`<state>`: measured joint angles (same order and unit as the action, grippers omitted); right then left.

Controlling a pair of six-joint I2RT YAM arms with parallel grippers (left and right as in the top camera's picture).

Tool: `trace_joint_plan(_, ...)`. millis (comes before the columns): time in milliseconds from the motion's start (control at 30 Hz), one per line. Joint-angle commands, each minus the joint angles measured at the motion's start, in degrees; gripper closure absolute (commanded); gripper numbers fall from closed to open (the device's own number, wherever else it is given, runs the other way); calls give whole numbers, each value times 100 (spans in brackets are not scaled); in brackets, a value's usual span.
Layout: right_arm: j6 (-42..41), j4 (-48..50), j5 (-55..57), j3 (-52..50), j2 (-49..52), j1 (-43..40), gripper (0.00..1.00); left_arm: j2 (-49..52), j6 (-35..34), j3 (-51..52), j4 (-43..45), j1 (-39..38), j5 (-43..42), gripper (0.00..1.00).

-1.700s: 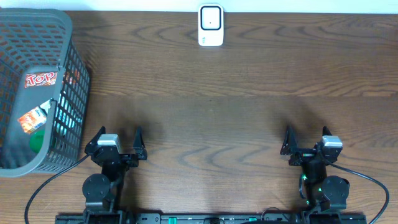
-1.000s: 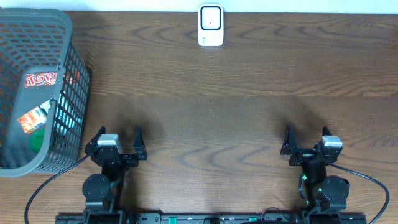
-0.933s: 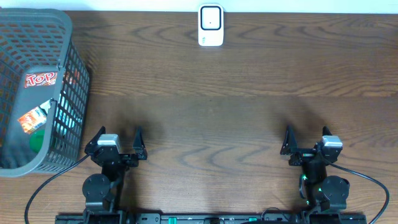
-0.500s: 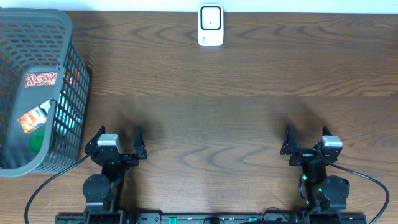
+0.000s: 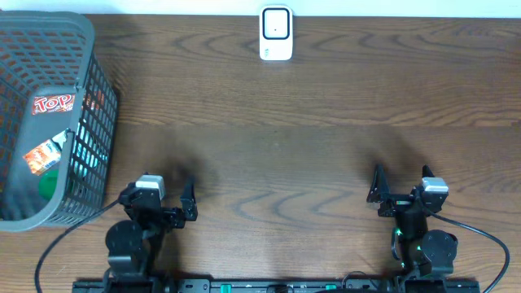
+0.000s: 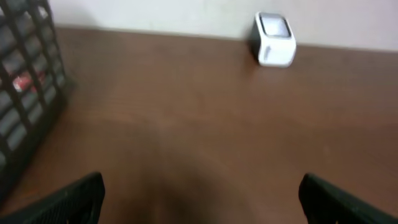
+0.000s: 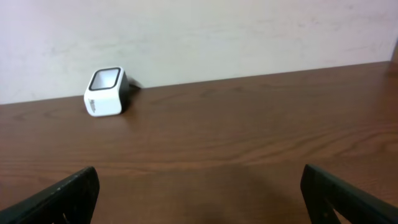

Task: Scan the item barcode
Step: 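Reach the left gripper into the basket and grasp the green-lidded jar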

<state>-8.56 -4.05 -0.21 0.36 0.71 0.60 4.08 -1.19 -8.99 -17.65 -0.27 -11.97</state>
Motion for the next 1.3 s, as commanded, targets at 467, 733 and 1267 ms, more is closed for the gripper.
trace_joint_plan(467,-59,-24,31,-4,-31,-13,1,4719,-74,-5777,-3845,-7,-1137,0)
trace_joint_plan(733,-59,-24,31,-4,-31,-13,1,6000,-393,-8478,-4992,581,-372,0)
trace_joint_plan(1267,-59,-24,31,-4,-31,-13,1,8708,-1735,-11025,-7497,4745,898,0)
